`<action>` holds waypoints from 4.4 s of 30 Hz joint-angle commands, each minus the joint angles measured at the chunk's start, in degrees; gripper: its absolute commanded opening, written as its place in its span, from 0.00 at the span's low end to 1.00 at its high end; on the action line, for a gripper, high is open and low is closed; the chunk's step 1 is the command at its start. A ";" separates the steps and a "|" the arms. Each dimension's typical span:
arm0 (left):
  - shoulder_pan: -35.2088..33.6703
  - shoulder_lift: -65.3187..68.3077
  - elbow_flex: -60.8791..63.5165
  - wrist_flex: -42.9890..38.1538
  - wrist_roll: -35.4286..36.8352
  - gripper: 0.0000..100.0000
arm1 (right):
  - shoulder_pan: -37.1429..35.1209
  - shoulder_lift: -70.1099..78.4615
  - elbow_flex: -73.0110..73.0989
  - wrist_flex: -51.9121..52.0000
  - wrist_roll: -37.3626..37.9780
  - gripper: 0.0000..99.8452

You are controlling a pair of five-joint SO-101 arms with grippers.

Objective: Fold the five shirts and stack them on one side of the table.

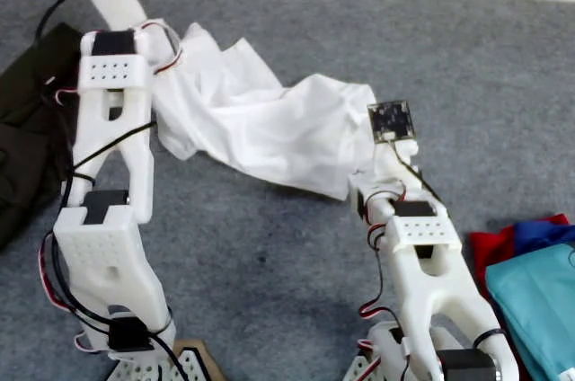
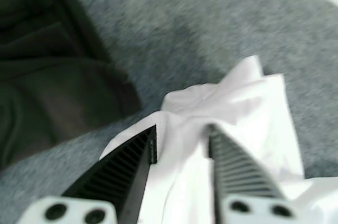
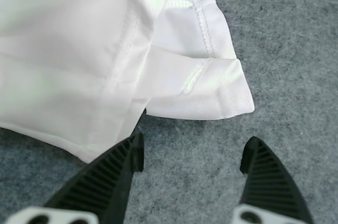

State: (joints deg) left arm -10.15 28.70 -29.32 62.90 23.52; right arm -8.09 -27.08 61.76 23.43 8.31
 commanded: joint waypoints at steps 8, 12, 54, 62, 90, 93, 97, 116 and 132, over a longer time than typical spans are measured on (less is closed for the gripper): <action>-7.43 -1.10 -2.59 6.77 0.44 0.42 | -0.57 -0.22 -1.71 -1.01 -0.18 0.29; -11.74 -0.57 -2.15 11.52 0.26 0.39 | -0.57 -0.22 -1.71 -1.01 -0.18 0.29; 2.42 2.68 24.13 -2.37 -13.27 0.07 | -4.09 -0.75 -0.92 4.62 -0.35 0.29; 2.07 2.77 24.13 -2.37 -13.27 0.07 | -7.52 -0.75 -0.48 5.32 -0.62 0.29; 1.01 2.77 24.22 -2.46 -13.27 0.07 | -14.11 10.77 -4.79 -1.10 -0.18 0.23; 1.01 2.77 24.22 -2.46 -13.27 0.07 | -13.93 10.86 -4.70 -2.07 -0.18 0.20; 1.01 2.77 24.22 -2.46 -13.27 0.07 | -13.93 10.95 -4.79 -2.15 -0.18 0.20; 1.01 2.33 24.13 -2.46 -13.36 0.01 | -12.09 15.78 -9.36 1.45 2.46 0.01; 0.13 -28.44 24.22 11.69 -13.27 0.01 | -3.03 -17.27 -9.63 19.65 2.55 0.01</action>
State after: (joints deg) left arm -8.22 11.56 -4.79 71.43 10.42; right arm -12.92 -33.67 54.90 37.76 10.07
